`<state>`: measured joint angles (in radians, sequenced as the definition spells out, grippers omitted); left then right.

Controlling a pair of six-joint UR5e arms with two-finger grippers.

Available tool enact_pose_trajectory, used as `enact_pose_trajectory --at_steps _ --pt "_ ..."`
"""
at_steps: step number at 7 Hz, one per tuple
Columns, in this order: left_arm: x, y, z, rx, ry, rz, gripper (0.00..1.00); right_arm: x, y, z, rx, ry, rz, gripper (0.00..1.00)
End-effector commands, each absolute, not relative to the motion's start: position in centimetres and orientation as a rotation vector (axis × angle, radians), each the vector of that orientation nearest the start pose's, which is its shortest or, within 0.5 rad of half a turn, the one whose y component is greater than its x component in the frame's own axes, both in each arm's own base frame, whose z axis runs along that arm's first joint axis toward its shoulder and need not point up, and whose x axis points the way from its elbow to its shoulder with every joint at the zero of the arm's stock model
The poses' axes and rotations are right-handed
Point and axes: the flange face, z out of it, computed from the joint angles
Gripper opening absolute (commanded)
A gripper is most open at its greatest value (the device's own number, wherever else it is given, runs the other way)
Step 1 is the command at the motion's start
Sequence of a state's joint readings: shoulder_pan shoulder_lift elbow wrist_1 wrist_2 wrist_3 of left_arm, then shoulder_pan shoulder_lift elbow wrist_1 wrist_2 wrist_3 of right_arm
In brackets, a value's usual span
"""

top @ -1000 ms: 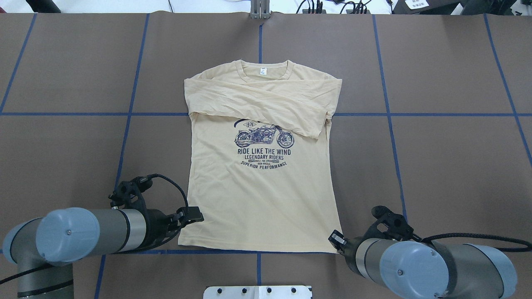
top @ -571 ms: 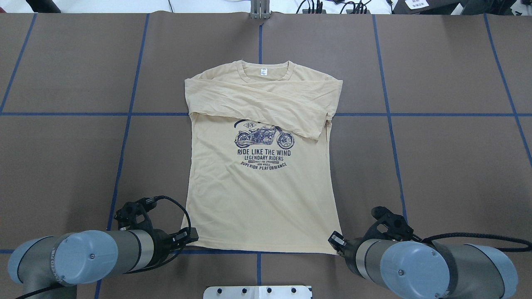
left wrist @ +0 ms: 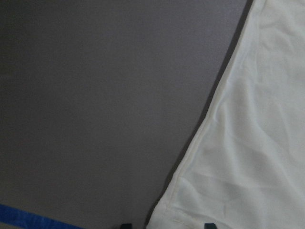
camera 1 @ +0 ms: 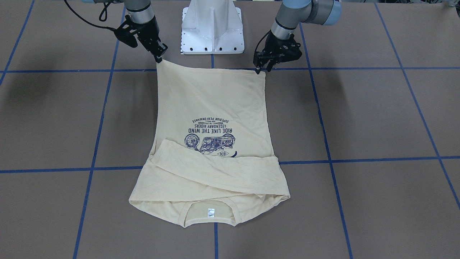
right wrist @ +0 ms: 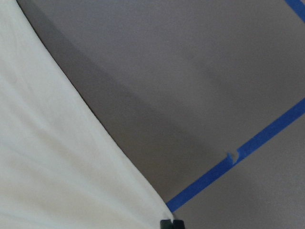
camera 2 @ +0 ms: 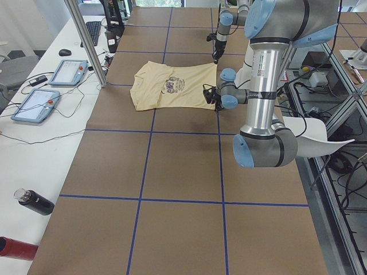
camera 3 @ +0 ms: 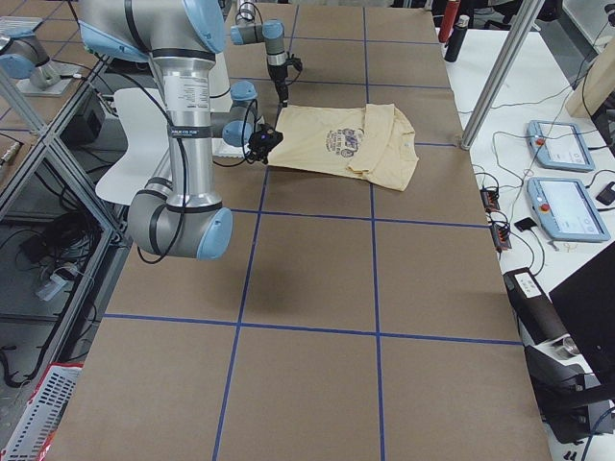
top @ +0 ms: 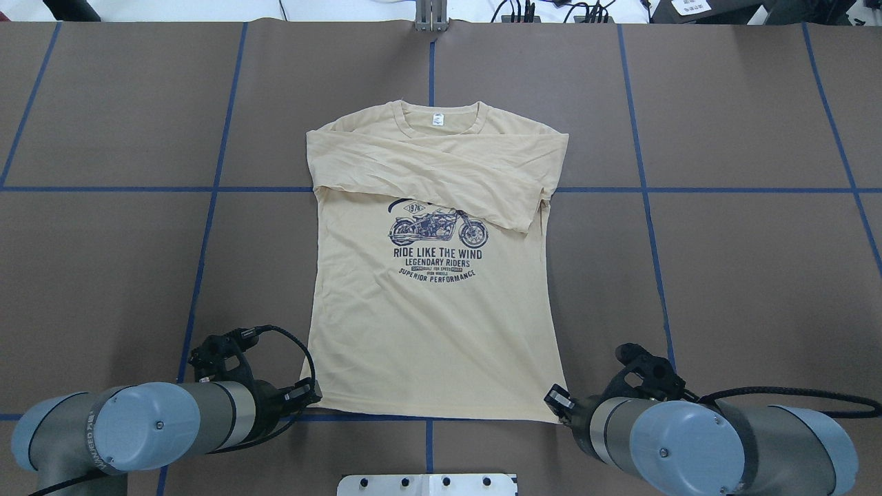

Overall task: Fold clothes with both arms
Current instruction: 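Grasp the hem corners nearest the robot with both grippers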

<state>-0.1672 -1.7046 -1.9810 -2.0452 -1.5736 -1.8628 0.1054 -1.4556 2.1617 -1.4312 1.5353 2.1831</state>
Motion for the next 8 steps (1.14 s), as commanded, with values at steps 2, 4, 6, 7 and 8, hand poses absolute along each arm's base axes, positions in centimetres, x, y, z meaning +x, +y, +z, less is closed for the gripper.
enact_pose_trajectory --at_steps 2,4,6,7,8 --pt "50.16 -21.9 35.15 -0.063 1.017 -0.416 0.55 -47.16 -18.71 32.39 -0.182 -0.84 0.69 0.0" --pt "50.26 -21.88 35.14 -0.059 1.017 -0.415 0.53 -47.13 -18.78 32.39 -0.181 -0.84 0.691 0.0" --pt "50.35 -21.9 35.21 -0.059 1.016 -0.415 0.26 -47.16 -18.71 32.39 -0.182 -0.84 0.69 0.0" --pt "50.36 -21.9 35.36 -0.059 1.013 -0.416 0.23 -47.24 -18.72 32.52 -0.181 -0.837 0.69 0.0" --pt "50.26 -21.96 35.37 -0.058 1.013 -0.417 0.1 -47.17 -18.78 32.46 -0.181 -0.839 0.691 0.0"
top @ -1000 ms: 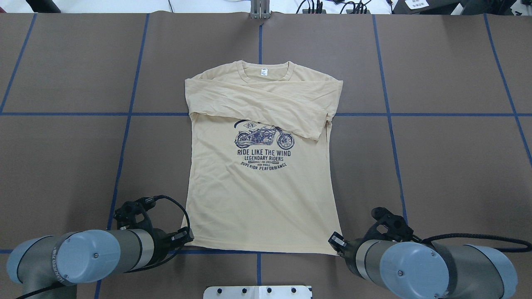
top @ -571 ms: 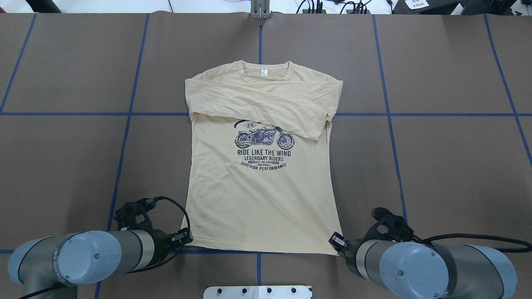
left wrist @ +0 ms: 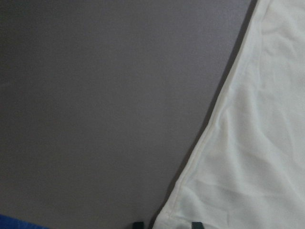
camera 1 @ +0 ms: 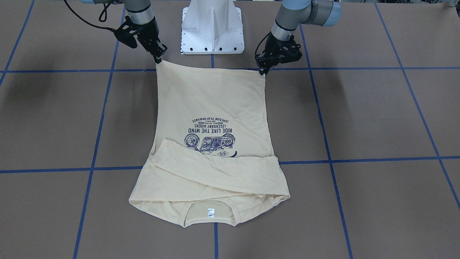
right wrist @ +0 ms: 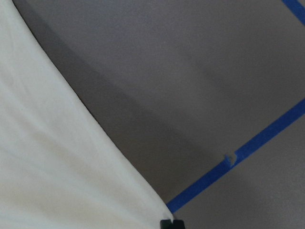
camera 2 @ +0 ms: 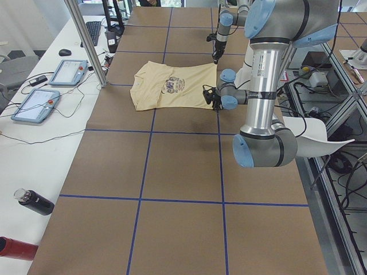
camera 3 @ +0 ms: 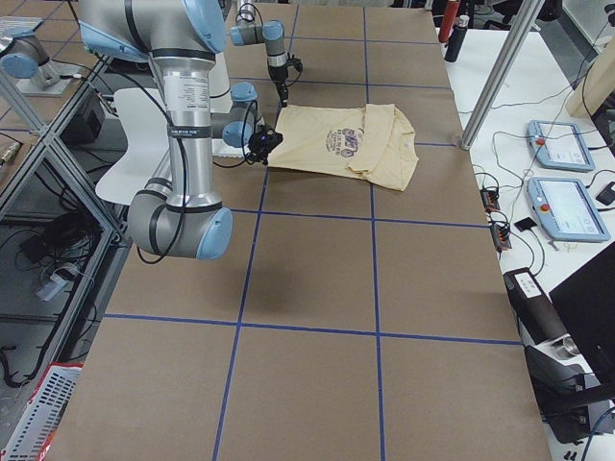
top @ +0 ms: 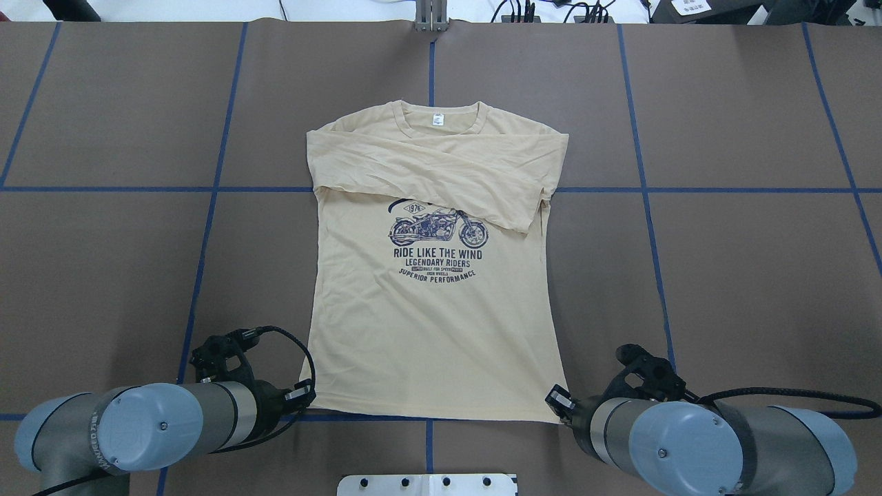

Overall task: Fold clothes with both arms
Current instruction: 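Grasp the hem corners nearest the robot with both grippers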

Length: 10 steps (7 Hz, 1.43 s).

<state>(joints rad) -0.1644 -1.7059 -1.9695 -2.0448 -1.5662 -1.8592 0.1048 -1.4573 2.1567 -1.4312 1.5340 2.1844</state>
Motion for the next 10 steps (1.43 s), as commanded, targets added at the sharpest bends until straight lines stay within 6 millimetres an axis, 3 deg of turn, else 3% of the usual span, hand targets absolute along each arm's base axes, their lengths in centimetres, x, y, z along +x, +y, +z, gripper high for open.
enact_pose_trajectory --at_steps 1,3,5,7,8,9,10 --pt "50.0 -22.1 34.9 -0.057 1.022 -0.419 0.0 -47.2 -18.8 32.5 -0.181 -0.837 0.691 0.0" --pt "48.2 -22.1 33.7 -0.059 1.05 -0.419 0.0 -47.1 -18.8 32.3 -0.183 -0.841 0.692 0.0" --pt "43.5 -20.5 31.3 -0.116 1.096 -0.47 0.0 -46.9 -18.8 32.1 -0.184 -0.846 0.691 0.0" --pt "43.0 -16.9 29.0 -0.24 1.115 -0.517 0.0 -45.7 -17.2 31.2 -0.207 -0.864 0.657 0.0" --pt "42.3 -14.9 27.1 -0.334 1.137 -0.56 0.0 -43.3 -16.0 30.6 -0.22 -0.877 0.633 0.0" --pt "42.5 -13.7 26.7 -0.374 1.135 -0.566 0.0 -41.8 -15.2 30.3 -0.232 -0.882 0.617 0.0" --pt "42.4 -13.7 26.2 -0.37 1.149 -0.555 0.0 -41.6 -15.1 30.0 -0.236 -0.887 0.614 0.0"
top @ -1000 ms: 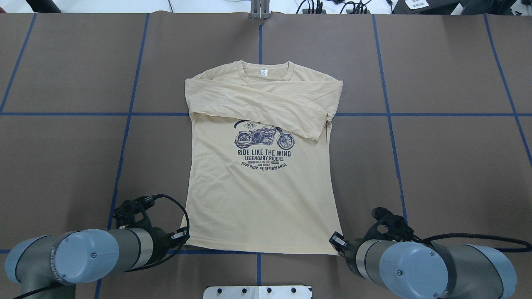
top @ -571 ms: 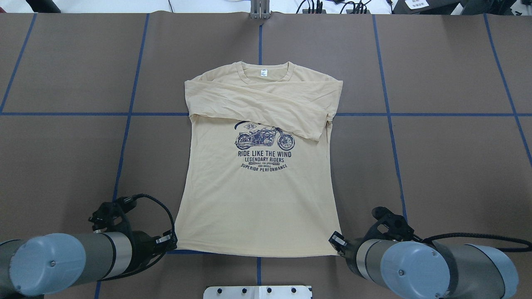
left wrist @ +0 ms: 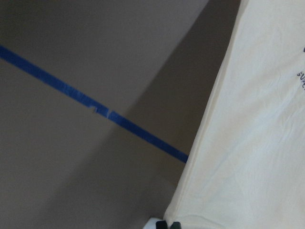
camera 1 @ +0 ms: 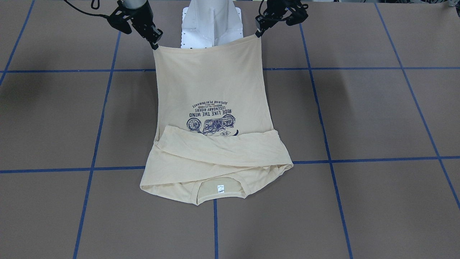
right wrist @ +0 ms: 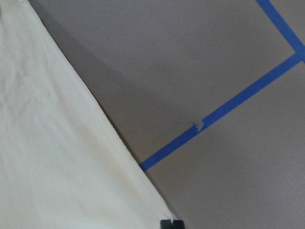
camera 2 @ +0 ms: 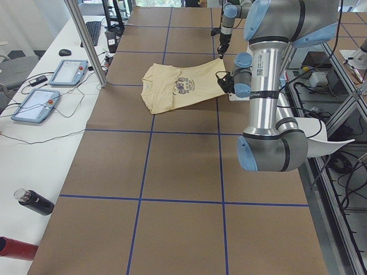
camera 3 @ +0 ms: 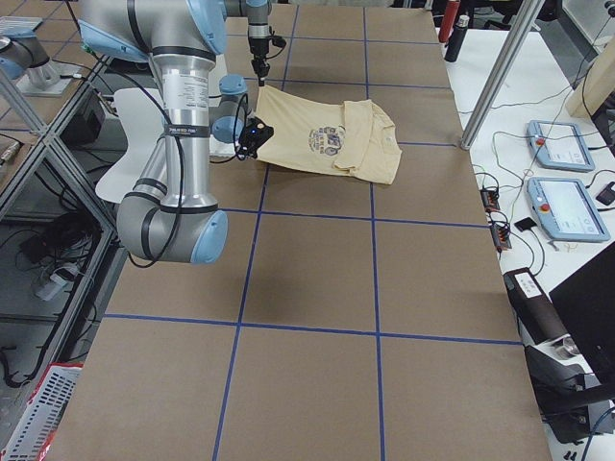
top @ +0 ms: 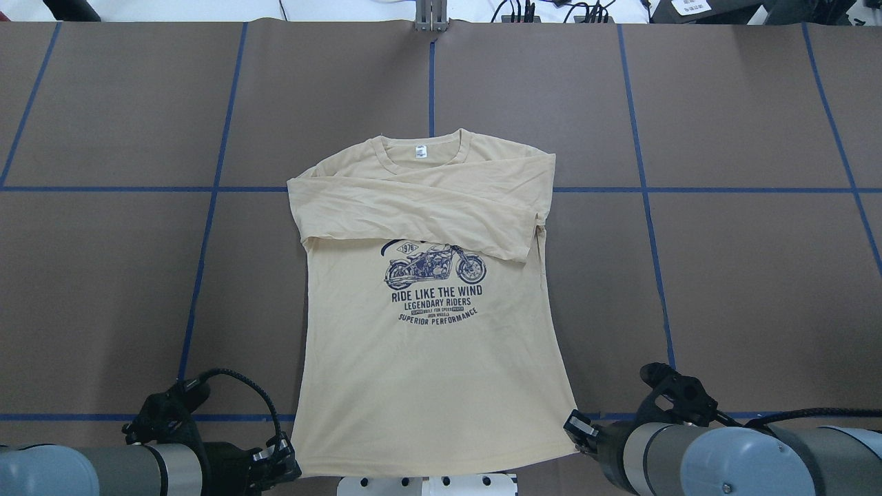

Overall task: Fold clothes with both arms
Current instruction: 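Lift the hem with both grippers and fold it toward the collar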

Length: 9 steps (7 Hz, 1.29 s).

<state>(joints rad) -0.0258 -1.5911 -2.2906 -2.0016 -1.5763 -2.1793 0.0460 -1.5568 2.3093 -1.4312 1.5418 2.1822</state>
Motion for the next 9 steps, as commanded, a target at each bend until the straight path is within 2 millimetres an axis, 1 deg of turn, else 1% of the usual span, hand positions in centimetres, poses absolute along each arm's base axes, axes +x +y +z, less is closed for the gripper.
enact_pose_trajectory --at_steps 1,2,3,4,5,6,7,8,9 --pt "41.5 -14.5 25.3 -0.364 1.174 -0.564 0.0 -41.0 -15.9 29.2 -0.243 -0.907 0.625 0.0" --pt "40.8 -16.4 25.0 -0.318 1.196 -0.571 0.0 -40.3 -18.6 27.5 -0.255 -0.948 0.67 0.0" --pt "40.1 -17.9 24.7 -0.249 1.216 -0.532 0.0 -38.5 -22.4 26.6 -0.31 -0.948 0.723 0.0" --pt "39.4 -19.5 24.9 -0.172 1.22 -0.456 0.0 -38.4 -25.0 26.0 -0.3 -0.9 0.752 0.0" --pt "37.7 -23.2 24.9 -0.08 1.227 -0.415 0.0 -39.2 -29.2 23.6 -0.223 -0.892 0.724 0.0" --pt "35.4 -27.1 25.5 0.002 1.192 -0.378 0.0 -40.7 -35.4 22.6 -0.187 -0.842 0.726 0.0" --pt "35.0 -30.8 26.3 0.074 1.162 -0.379 0.0 -39.8 -40.2 23.7 -0.174 -0.815 0.754 0.0" --pt "35.9 -35.2 27.7 0.136 1.116 -0.398 0.0 -37.2 -43.4 24.4 -0.158 -0.81 0.733 0.0" --pt "36.0 -39.1 28.2 0.189 1.088 -0.416 0.0 -36.3 -46.8 24.3 -0.156 -0.805 0.765 0.0"
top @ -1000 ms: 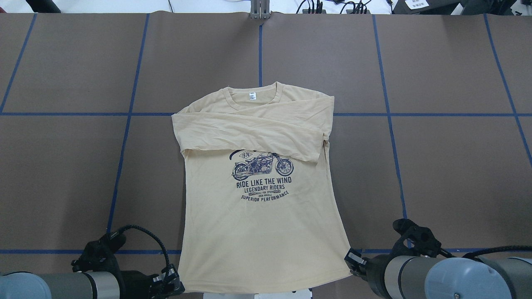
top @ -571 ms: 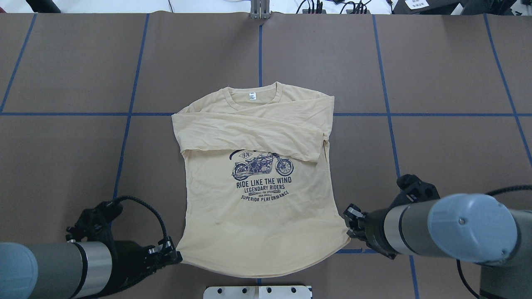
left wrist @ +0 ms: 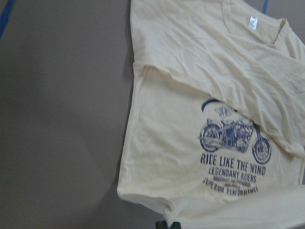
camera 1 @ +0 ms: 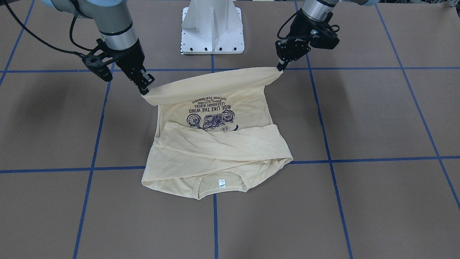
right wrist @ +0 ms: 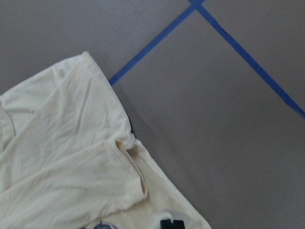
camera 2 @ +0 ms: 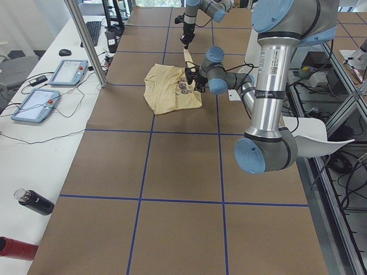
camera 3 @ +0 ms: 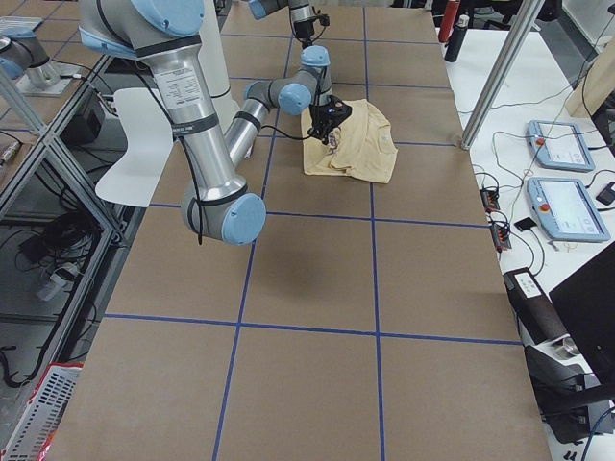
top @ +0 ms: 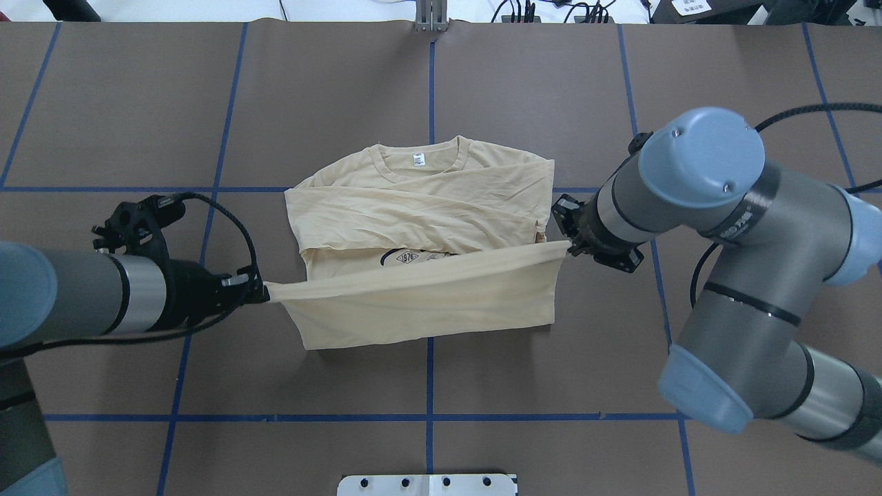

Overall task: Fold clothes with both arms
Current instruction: 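Lift the hem with both grippers and fold it toward the collar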

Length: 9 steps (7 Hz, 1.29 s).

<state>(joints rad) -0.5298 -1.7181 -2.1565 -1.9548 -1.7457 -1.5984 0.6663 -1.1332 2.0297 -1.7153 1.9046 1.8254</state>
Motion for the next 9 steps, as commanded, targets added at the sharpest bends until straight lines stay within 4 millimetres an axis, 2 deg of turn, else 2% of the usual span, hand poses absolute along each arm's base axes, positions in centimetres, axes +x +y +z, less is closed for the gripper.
enact_pose_trajectory --at_steps 1,2,3,4,5,6,7,9 --pt "35.8 -41.8 27.9 0.213 1.083 -0.451 0.0 -38.3 -50.2 23.3 -0.15 -0.789 0.777 0.0" --pt "36.1 -44.9 28.0 0.224 1.069 -0.471 0.0 -39.4 -53.7 23.2 -0.134 -0.757 0.769 0.0" --pt "36.9 -48.8 28.1 0.258 1.039 -0.463 0.0 -40.1 -56.9 23.9 -0.119 -0.722 0.763 0.0" --pt "38.2 -51.9 29.1 0.264 1.014 -0.484 0.0 -42.0 -60.8 25.2 -0.097 -0.749 0.772 0.0" --pt "39.4 -54.5 30.3 0.279 1.016 -0.488 0.0 -44.3 -64.0 28.1 -0.084 -0.766 0.771 0.0" --pt "40.5 -56.2 33.0 0.292 1.005 -0.482 0.0 -45.7 -66.1 29.2 -0.064 -0.771 0.767 0.0" --pt "40.8 -58.0 34.1 0.309 1.013 -0.491 0.0 -46.3 -66.9 29.2 -0.059 -0.764 0.758 0.0" --pt "41.9 -59.6 34.4 0.305 0.995 -0.501 0.0 -47.9 -68.4 30.5 -0.044 -0.774 0.755 0.0"
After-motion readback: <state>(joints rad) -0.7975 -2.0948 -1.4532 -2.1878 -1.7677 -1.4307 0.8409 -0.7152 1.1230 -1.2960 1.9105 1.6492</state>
